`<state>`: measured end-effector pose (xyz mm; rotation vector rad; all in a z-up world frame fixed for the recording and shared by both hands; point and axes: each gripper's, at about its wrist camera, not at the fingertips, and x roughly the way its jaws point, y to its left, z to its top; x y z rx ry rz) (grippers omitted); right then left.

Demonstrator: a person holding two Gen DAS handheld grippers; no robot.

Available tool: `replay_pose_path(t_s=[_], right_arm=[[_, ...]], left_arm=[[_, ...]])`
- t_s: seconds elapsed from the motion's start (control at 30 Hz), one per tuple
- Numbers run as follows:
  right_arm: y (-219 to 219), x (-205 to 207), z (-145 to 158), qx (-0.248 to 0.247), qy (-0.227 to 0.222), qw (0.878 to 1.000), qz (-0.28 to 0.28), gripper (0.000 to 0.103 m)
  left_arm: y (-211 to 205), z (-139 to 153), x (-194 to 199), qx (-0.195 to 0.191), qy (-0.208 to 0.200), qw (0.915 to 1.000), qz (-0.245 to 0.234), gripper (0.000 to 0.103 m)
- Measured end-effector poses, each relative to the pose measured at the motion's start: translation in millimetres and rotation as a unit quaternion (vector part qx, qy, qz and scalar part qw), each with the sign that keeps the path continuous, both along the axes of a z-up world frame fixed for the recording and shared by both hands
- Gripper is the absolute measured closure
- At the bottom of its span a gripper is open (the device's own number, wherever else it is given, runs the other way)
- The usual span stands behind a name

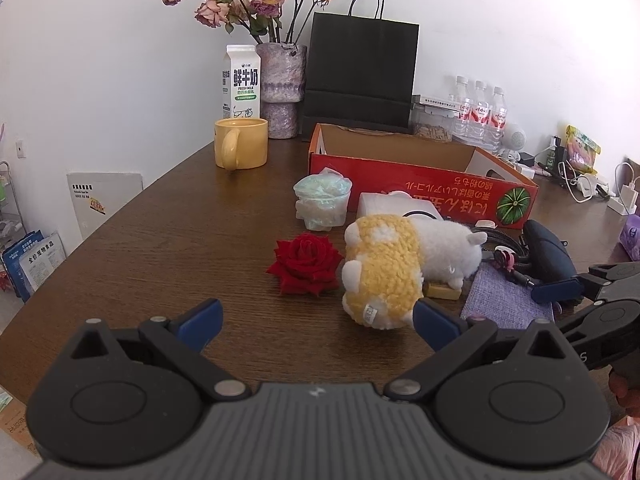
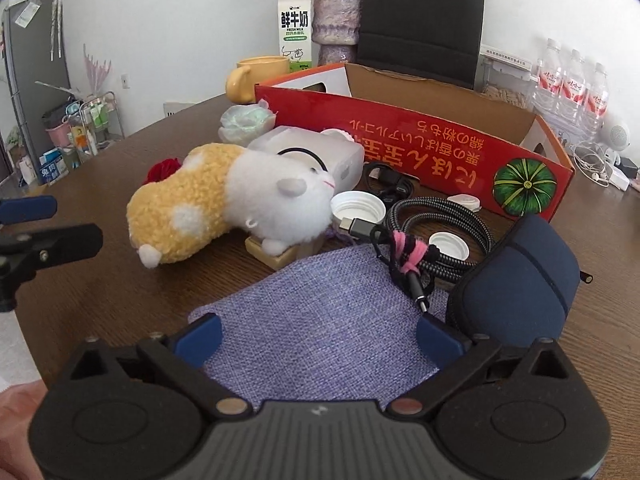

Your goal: Organize objects

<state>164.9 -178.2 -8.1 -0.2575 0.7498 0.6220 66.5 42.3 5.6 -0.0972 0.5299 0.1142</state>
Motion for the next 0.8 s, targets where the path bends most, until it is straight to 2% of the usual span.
replay_pose_path(t_s=[0.13, 0.3, 0.37, 0.43, 0.47, 0.5, 0.53, 0.63, 0.8], right_arm=[[-6, -8, -2, 0.016, -0.012, 1.0, 0.002, 0.004], [-13, -20, -1, 0.03, -0.024, 0.999, 0.009, 0.022], [-15, -22, 2, 0.032, -0.025, 0.999, 0.012, 0.037], [-19, -25, 4, 0.037, -0.026, 0.999, 0.015, 0.066], [-21, -26, 4, 0.039, -0.027, 0.999, 0.016, 0.073], [-23, -28, 4, 0.042, -0.029, 0.999, 0.017, 0.086], [-26, -31, 4, 0.047, -0.029, 0.998, 0.017, 0.093], [-36, -40, 1, 0.077, -0.027, 0.997, 0.012, 0.099], [-45, -60, 0, 0.145, -0.038, 0.989, 0.013, 0.1]], left_arm=[[1, -1, 0, -0.002, 0.002, 1.0, 0.003, 0.0], [1, -2, 0, -0.002, 0.005, 1.0, 0.003, 0.0], [-1, -2, -2, -0.002, 0.005, 1.0, 0.003, 0.0], [-1, -1, -3, -0.002, 0.003, 1.0, 0.002, 0.0], [-1, -1, -3, -0.002, 0.003, 1.0, 0.002, 0.0], [-2, 0, -3, -0.002, 0.002, 1.0, 0.002, 0.0], [-2, 0, -4, -0.002, 0.002, 1.0, 0.002, 0.0], [-3, 1, -4, -0.001, -0.001, 1.0, 0.001, 0.0], [-9, 4, -2, 0.003, -0.001, 1.0, -0.004, 0.0]])
